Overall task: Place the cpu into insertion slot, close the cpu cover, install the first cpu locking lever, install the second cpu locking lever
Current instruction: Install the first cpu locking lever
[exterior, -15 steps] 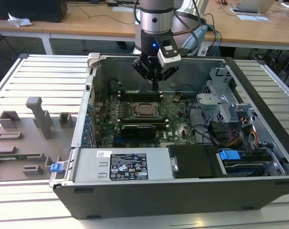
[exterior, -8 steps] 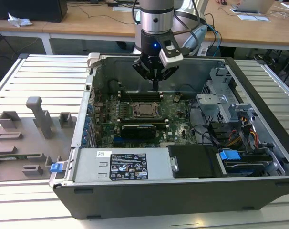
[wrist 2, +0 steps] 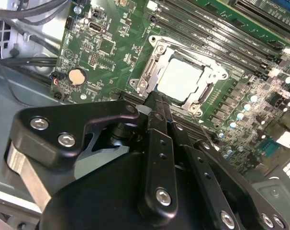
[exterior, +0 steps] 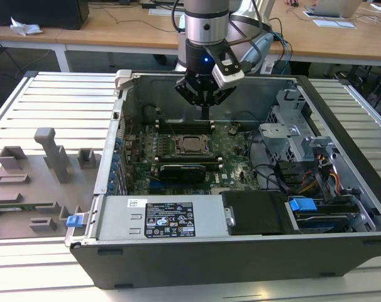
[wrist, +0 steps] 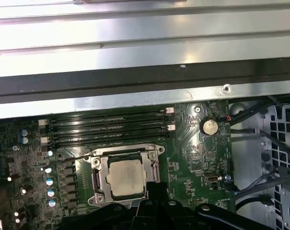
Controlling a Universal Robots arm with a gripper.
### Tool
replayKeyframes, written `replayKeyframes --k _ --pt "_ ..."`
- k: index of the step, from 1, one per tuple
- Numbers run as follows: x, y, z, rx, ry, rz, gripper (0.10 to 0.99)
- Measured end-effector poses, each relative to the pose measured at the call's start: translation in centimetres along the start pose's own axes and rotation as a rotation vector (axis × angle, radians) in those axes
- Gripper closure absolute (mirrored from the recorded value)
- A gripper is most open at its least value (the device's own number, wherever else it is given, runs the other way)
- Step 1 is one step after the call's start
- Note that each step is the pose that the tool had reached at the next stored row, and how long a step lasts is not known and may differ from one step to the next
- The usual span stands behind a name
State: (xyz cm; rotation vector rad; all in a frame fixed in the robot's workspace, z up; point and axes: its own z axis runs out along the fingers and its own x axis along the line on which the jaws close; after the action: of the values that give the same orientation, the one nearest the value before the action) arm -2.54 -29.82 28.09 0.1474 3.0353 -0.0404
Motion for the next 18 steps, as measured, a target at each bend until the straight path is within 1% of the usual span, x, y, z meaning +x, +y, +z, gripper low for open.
replayKeyframes --k 7,9,11,16,18 --pt "0.00 0.00 0.00 -0.008 -0.0018 -0.081 0.980" --pt "0.00 0.00 0.00 -0.010 -0.0021 -0.095 0.980" --pt "0.00 0.00 0.00 -0.014 -0.0029 -0.130 0.980" --pt "0.00 0.00 0.00 -0.018 -0.0038 -0.172 0.980" --pt "0.00 0.00 0.00 -0.018 -0.0039 -0.174 0.980"
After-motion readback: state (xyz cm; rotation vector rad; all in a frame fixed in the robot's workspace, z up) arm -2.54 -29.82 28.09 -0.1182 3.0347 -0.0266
